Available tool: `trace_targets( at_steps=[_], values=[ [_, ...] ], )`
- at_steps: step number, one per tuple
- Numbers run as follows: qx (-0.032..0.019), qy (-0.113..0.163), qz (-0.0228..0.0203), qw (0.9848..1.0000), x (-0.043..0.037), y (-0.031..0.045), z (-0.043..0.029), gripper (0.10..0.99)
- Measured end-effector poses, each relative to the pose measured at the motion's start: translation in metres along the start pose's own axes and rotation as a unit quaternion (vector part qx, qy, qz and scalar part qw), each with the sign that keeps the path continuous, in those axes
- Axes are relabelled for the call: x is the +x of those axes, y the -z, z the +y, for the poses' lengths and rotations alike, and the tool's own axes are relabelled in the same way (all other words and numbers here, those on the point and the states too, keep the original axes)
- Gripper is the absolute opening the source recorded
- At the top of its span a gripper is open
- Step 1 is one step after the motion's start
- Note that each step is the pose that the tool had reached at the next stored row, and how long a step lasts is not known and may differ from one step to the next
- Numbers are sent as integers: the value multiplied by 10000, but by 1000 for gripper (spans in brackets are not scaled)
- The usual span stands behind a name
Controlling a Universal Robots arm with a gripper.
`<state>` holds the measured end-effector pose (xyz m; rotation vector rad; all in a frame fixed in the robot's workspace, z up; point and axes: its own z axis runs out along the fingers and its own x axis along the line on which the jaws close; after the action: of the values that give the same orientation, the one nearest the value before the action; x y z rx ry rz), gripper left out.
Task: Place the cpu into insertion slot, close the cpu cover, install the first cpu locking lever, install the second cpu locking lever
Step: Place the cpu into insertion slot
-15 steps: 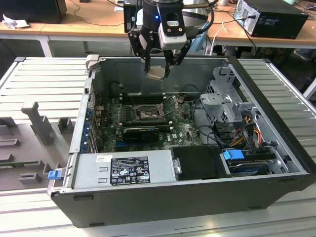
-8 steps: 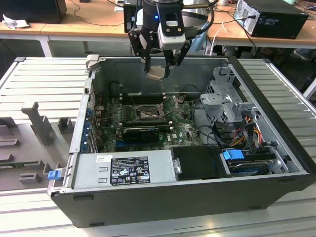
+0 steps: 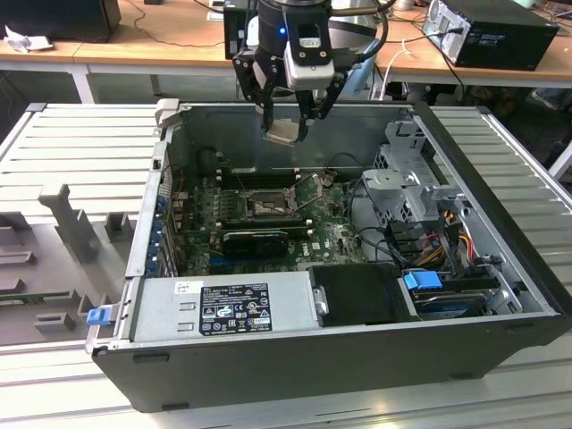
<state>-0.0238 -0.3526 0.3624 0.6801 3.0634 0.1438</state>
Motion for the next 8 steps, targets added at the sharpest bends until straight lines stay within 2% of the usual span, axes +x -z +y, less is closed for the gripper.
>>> trace_targets(
  at_steps=[8],
  values=[
    [-2,-122,-11,9999,0,0,0,529]
  ],
)
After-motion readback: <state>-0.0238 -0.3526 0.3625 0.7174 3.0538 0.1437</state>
